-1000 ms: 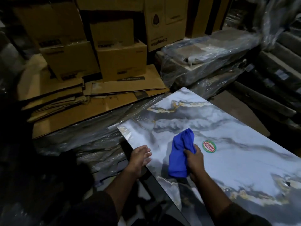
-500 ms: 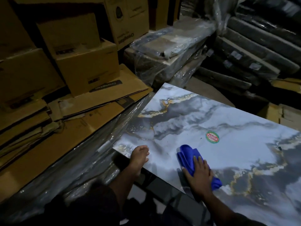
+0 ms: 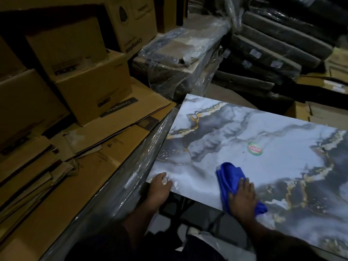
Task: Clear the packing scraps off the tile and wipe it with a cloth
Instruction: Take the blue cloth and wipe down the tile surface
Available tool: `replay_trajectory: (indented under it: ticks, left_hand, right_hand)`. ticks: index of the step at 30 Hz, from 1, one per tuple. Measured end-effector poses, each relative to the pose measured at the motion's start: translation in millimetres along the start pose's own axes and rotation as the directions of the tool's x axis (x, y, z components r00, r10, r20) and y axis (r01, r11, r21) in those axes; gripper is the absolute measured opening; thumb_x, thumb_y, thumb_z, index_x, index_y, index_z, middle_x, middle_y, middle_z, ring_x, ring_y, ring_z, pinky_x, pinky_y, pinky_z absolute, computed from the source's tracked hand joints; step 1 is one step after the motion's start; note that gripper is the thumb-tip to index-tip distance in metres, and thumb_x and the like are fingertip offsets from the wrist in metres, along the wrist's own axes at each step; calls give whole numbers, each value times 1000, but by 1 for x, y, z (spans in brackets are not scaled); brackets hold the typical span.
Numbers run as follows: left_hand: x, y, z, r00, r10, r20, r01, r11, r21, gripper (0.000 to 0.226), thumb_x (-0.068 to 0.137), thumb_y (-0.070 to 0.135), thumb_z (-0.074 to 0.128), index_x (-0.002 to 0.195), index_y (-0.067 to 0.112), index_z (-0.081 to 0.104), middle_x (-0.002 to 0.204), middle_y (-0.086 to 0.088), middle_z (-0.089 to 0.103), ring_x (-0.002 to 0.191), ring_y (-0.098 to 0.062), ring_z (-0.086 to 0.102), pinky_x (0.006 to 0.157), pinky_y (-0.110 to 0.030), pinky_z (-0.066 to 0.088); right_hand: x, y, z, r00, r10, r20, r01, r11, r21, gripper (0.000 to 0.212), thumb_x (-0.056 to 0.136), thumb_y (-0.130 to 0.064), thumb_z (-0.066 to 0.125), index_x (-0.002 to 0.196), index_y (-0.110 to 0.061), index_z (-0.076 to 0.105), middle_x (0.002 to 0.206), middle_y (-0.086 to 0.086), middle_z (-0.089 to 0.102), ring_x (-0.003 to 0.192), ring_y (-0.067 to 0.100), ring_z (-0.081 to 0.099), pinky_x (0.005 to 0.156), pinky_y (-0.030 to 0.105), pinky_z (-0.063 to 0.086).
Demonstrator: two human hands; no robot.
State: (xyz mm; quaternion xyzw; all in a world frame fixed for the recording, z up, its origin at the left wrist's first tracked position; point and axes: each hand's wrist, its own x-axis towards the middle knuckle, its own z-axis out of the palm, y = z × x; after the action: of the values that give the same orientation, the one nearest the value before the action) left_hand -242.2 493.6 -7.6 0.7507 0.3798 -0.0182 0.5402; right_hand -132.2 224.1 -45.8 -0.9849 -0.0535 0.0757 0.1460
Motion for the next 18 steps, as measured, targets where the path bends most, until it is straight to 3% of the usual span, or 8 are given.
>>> replay_trajectory:
  ticks: [3,5,7,9,11,14,16,18]
  left_hand:
    - [8,-4,-9,993,-8,121,6,1000,11,60,99,15,61,154,8,37,157,-8,41,143,-21,42,118,-29,31]
    - [15,-8,-17,988,-22,154,20,1000,10,65,98,14,63,156,10,33,158,-9,39,143,-22,42,120,-37,33]
    - [22,-10,-25,989,-27,148,30,999,-14,62,95,10,64,152,14,38,151,-12,48,137,-25,49,117,-40,38]
    - [32,-13,-30,994,21,107,-16,999,-51,50,91,0,60,136,20,50,137,-14,61,125,-28,59,110,-40,46]
    - [45,-19,-36,996,41,75,-39,999,-26,49,93,-6,57,136,16,48,137,-17,61,124,-31,60,110,-45,46]
    - [54,-21,-48,994,60,93,-69,993,99,44,94,2,60,126,30,51,122,7,63,114,-16,63,99,-21,48]
    - [62,-19,-50,991,82,109,-99,983,155,41,94,4,61,118,37,50,114,14,61,99,4,61,88,-13,47]
    - [72,-14,-50,990,89,112,-112,970,215,39,94,7,62,128,26,55,123,5,62,101,2,59,92,-18,44]
  right_hand:
    - [-14,-64,14,997,-62,48,62,998,2,89,87,-59,34,152,0,39,160,21,34,149,39,32,117,59,23]
    - [-16,-102,25,981,-161,106,171,981,-92,83,90,-55,46,158,-10,29,165,13,28,152,33,25,120,58,20]
    - [-18,-136,34,947,-278,161,297,949,-108,86,82,-45,68,157,-18,35,162,11,35,147,34,36,115,63,29]
    - [-20,-161,45,827,-502,252,539,836,-104,83,82,-37,64,159,-27,32,166,7,28,149,37,32,112,69,29]
    - [-16,-169,52,642,-695,324,742,670,-32,70,91,-37,39,160,-37,25,170,-2,11,156,34,10,115,73,13]
    - [3,-159,51,455,-839,298,887,457,-67,57,94,-41,45,151,-39,43,164,-6,31,152,31,26,113,69,25]
    - [19,-152,48,401,-847,350,915,386,-114,60,88,-38,60,147,-39,49,159,-7,42,148,27,37,110,64,35]
    - [41,-149,48,439,-843,311,898,424,-118,63,85,-34,66,146,-39,51,158,-7,44,147,25,38,111,62,37]
